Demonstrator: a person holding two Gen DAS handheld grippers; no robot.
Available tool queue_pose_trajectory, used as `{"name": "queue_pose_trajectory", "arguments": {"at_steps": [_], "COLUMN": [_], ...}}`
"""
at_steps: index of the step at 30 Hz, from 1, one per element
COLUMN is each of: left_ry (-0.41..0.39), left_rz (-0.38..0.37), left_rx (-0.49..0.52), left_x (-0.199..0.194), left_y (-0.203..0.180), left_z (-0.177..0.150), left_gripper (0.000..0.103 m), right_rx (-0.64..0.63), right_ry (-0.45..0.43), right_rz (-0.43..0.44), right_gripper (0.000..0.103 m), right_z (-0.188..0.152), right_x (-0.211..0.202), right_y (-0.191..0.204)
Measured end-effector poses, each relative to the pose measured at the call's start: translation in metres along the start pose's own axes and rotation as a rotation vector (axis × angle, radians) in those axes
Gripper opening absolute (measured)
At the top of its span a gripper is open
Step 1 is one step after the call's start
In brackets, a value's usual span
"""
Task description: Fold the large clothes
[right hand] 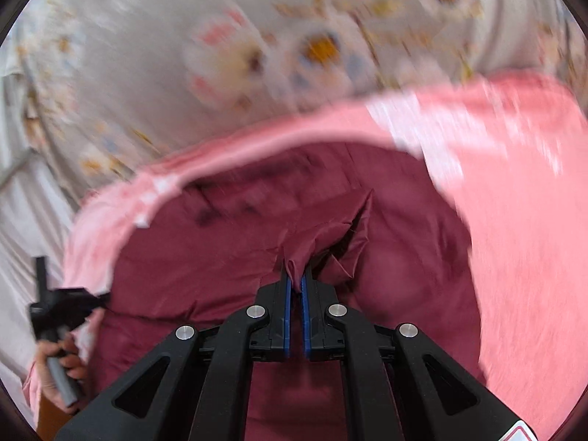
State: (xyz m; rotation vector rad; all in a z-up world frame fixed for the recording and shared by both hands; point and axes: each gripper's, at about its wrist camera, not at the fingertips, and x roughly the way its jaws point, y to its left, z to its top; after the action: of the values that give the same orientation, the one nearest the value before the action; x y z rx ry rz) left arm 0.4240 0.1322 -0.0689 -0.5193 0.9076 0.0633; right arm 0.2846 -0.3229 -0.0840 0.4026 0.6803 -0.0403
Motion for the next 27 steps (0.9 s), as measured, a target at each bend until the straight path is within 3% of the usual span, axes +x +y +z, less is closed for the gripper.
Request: {"name": "queue_pose_trajectory", "arguments": {"at_steps": [5,11,13,16,20,23,27], "left_ry": [-0.032,-0.054,-0.064,-0.099,-0.152,-0.109,-0.025], "left_rz": [0.083,0.110,0.084,-0.012,-0.059,-0.002,0.115], "left_rx": [0.049,0.074,0.049,0.022,0.104,0.162,0.175], "left_x": [-0.001,0.004,-0.005,-0.031,-0.054,-0.030,0.015], "left_y": [0.008,0.011,0.013,0.009,-0.024,-0.048,-0.040], "left_z": [-0.012,-0.017,-0.018,-0.018,-0.011,-0.006,-0.015], "left_gripper": [0.000,0.000,0.000,0.000,0.000,0.001,0.000], "right_rx": [0.018,-0.027,-0.036,-0.049,-0.089,-0.113,-0.075], "right_ry": [0.082,0.115,0.109,0.063,0.035,0.057,0.113], "right_rz": [-0.040,-0.082,-0.087,-0.063,-0.043,-0.062,-0.050], "right_gripper": [0.004,0.004,0.005,0.005,0.005,0.005,0.005], "right_z": [-0.018,-0.019,-0.019,-0.015,-0.004,-0.005,-0.010], "right_x": [0.021,0.032,0.031,0.021,0.014,0.022,0.037], "right_y": [-0.011,-0.005,-0.003,0.002,0.021,0.026,0.013]}}
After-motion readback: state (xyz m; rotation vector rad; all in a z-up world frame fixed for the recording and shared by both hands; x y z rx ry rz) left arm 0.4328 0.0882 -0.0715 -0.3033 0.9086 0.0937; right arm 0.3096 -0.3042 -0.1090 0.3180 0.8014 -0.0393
